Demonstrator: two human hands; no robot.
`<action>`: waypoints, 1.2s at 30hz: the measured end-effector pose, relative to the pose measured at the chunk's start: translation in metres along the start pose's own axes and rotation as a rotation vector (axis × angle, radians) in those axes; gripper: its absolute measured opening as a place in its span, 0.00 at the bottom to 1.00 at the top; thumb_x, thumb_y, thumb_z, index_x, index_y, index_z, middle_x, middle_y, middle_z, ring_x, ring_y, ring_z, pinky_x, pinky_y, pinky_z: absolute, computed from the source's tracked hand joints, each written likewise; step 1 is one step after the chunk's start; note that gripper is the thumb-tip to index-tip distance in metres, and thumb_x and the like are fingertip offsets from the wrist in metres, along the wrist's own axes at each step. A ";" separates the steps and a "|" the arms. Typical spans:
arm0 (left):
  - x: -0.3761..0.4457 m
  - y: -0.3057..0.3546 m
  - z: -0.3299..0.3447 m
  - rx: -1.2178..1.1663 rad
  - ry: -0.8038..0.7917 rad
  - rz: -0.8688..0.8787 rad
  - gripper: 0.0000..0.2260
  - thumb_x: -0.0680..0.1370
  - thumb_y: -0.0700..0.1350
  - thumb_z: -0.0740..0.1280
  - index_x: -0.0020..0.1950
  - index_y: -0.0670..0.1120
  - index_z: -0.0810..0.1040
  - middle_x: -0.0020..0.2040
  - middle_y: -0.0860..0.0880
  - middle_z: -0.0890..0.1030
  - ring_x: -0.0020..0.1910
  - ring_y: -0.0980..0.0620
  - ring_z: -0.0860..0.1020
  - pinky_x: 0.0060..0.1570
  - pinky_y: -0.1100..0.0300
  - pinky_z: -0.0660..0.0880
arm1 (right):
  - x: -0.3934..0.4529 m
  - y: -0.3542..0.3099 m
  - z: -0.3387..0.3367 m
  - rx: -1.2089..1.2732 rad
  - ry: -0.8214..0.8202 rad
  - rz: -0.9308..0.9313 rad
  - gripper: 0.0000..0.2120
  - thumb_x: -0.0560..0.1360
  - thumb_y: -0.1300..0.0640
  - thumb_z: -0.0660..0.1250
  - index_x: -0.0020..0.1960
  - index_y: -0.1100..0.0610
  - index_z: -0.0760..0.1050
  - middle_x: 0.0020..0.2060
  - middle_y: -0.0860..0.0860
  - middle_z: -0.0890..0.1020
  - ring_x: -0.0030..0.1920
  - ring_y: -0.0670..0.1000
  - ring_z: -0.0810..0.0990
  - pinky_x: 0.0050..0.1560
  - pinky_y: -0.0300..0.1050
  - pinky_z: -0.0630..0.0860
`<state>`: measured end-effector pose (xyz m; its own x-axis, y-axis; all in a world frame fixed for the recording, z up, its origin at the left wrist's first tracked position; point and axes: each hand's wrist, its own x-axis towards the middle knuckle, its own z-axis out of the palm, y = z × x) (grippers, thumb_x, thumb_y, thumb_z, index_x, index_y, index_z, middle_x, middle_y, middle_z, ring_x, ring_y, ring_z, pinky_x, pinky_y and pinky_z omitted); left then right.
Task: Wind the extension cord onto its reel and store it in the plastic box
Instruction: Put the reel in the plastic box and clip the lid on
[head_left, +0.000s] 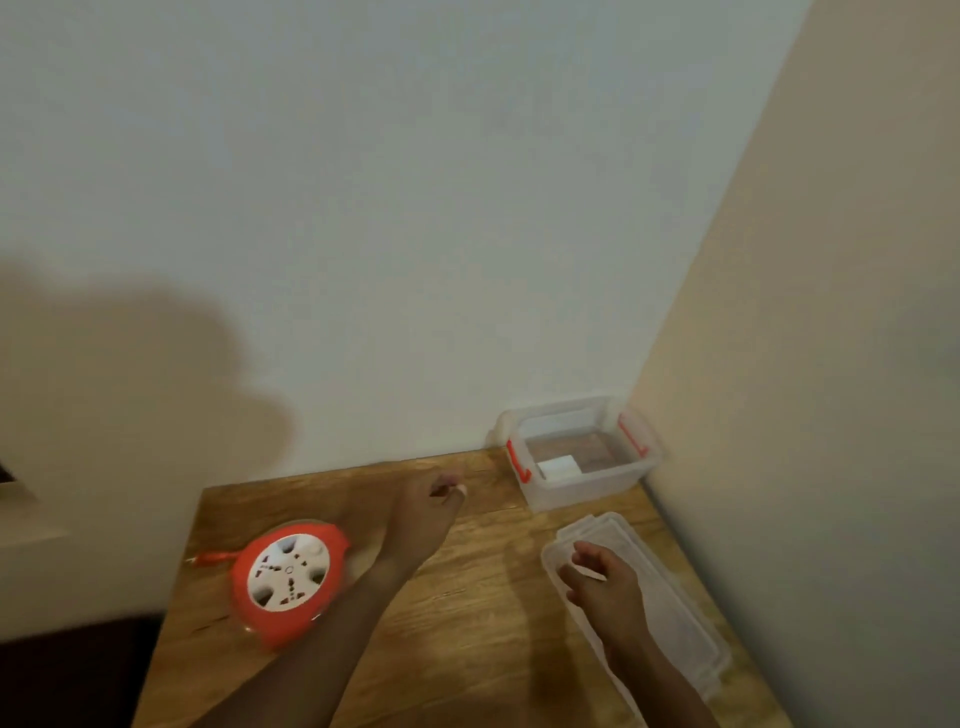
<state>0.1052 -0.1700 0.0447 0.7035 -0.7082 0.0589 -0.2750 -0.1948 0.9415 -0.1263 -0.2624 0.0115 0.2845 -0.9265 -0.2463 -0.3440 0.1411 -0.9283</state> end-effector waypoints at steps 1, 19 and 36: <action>0.002 0.008 0.011 -0.003 -0.028 0.015 0.06 0.78 0.40 0.73 0.49 0.50 0.85 0.45 0.58 0.85 0.47 0.63 0.81 0.48 0.71 0.74 | 0.004 0.000 -0.009 0.009 0.012 -0.001 0.16 0.71 0.60 0.74 0.59 0.53 0.78 0.52 0.48 0.80 0.53 0.50 0.80 0.52 0.55 0.82; 0.065 0.051 0.128 0.047 0.046 -0.274 0.21 0.78 0.43 0.72 0.70 0.41 0.76 0.68 0.40 0.79 0.61 0.42 0.78 0.59 0.49 0.78 | 0.102 0.027 -0.152 -0.098 0.018 0.064 0.09 0.67 0.61 0.73 0.45 0.53 0.80 0.41 0.48 0.84 0.42 0.48 0.81 0.34 0.39 0.73; 0.078 0.020 0.158 -0.041 0.009 -0.653 0.22 0.80 0.47 0.71 0.69 0.37 0.73 0.55 0.41 0.80 0.47 0.43 0.81 0.38 0.55 0.81 | 0.142 0.045 -0.144 -0.651 -0.265 -0.010 0.08 0.66 0.56 0.67 0.36 0.49 0.68 0.33 0.41 0.72 0.36 0.47 0.74 0.36 0.38 0.68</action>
<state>0.0510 -0.3363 0.0154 0.7228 -0.4473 -0.5268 0.2360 -0.5567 0.7965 -0.2303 -0.4377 -0.0250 0.4704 -0.7989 -0.3748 -0.7824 -0.1812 -0.5958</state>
